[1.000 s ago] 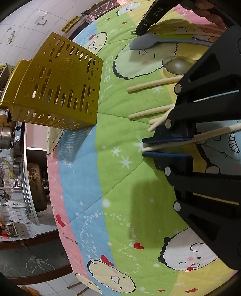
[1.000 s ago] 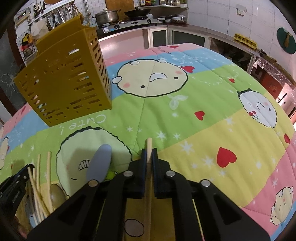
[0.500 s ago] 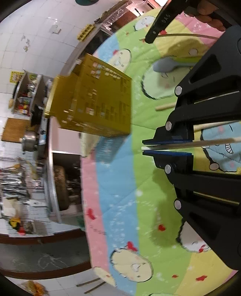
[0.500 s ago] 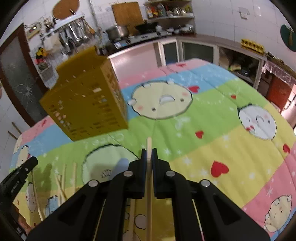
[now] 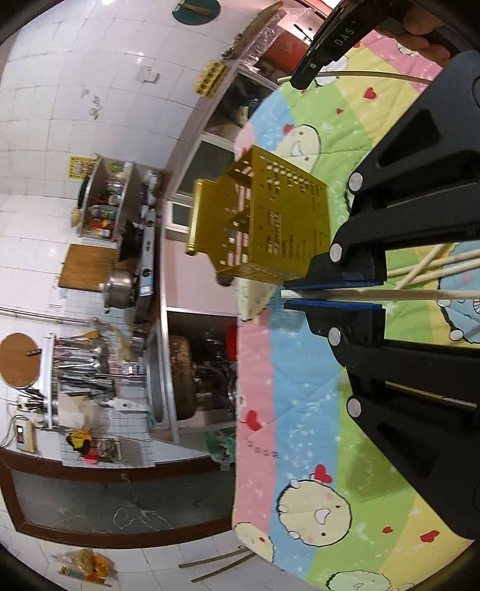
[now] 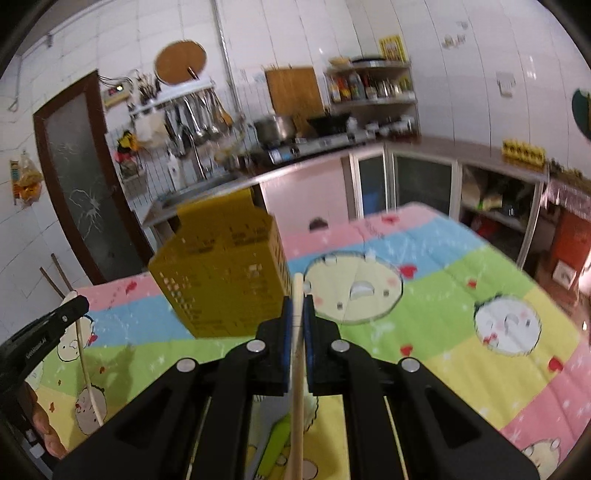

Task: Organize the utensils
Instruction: 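Lift the chopsticks and carry them over the yellow holder with both grippers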

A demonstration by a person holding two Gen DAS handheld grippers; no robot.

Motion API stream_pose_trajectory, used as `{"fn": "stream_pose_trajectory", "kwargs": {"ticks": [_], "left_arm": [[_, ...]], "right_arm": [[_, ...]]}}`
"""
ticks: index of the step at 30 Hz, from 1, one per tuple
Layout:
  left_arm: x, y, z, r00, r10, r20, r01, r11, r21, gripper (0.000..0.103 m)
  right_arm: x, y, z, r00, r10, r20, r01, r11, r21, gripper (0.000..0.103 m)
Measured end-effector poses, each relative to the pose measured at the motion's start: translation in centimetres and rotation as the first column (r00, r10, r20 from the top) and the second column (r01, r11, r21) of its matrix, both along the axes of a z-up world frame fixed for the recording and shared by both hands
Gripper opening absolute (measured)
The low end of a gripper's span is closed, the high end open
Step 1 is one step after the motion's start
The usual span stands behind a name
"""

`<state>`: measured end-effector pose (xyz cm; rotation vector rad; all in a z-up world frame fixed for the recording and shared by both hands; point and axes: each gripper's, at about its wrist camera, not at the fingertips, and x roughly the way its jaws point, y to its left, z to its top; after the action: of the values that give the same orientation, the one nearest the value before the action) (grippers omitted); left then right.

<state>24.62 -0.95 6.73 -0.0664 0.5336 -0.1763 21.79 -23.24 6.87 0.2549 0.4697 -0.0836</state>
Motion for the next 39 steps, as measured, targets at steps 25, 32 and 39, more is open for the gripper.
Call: {"fn": "stream_pose_trajectory", "kwargs": {"ticks": [25, 32, 39], "left_arm": [[-2.3, -0.2, 2.9, 0.99, -0.025, 0.138, 0.023, 1.0, 0.016, 0.004], [-2.3, -0.2, 3.2, 0.988, -0.033, 0.15, 0.031, 0.999, 0.013, 0.004], [-1.7, -0.2, 5.3, 0.981, -0.043, 0.192, 0.043, 0.999, 0.0, 0.003]], "right_arm": [[-2.0, -0.1, 2.2, 0.989, 0.031, 0.145, -0.027, 0.999, -0.027, 0.006], [-1.5, 0.2, 2.6, 0.987, 0.025, 0.156, -0.016, 0.998, -0.061, 0.006], [-1.4, 0.5, 5.3, 0.976, 0.025, 0.218, -0.009, 0.997, -0.077, 0.006]]}}
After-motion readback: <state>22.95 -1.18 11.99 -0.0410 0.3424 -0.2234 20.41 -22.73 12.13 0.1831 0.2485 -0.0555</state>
